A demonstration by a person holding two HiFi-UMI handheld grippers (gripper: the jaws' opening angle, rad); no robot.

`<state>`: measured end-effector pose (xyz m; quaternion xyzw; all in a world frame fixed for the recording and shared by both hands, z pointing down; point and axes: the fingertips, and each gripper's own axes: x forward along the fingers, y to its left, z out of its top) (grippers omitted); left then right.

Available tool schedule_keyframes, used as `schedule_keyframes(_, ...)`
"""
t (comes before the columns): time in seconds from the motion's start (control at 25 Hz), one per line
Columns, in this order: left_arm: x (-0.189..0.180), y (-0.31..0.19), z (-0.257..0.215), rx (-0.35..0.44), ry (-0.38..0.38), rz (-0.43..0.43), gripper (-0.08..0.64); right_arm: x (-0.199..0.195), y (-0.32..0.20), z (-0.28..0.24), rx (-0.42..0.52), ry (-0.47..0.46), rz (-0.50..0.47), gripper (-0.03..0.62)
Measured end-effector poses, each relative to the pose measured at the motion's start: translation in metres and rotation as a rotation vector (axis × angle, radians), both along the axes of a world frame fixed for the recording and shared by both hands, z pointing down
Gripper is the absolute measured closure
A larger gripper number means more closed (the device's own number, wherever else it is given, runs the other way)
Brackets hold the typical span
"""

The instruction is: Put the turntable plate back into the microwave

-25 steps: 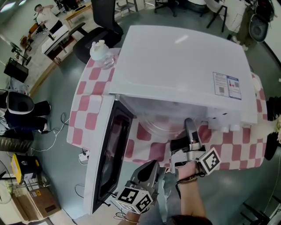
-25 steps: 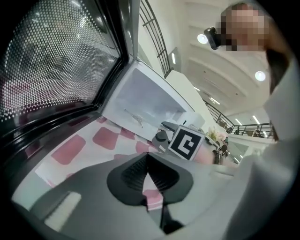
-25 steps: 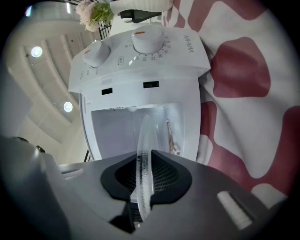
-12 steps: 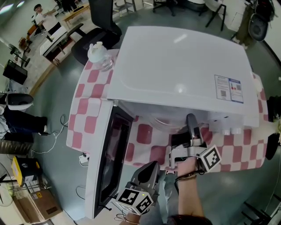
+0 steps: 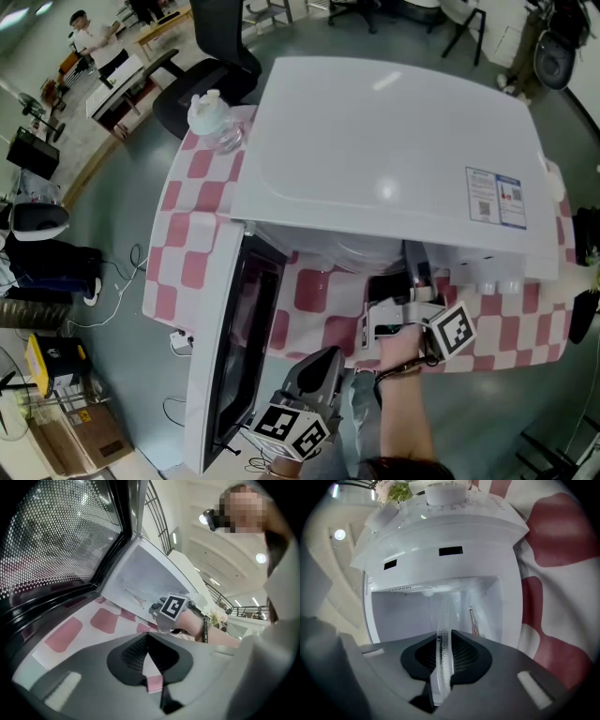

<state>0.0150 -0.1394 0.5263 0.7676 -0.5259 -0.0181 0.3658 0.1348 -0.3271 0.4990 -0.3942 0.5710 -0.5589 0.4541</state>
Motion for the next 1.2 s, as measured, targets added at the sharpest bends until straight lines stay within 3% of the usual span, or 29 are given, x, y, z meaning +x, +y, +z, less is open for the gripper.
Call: schedule_keyframes(1.2, -0.002, -0.003, 0.002, -0.002, 0.009, 0.023, 0.560, -0.003, -0.028, 0.015, -0.105, 0.011, 0.074, 0.548)
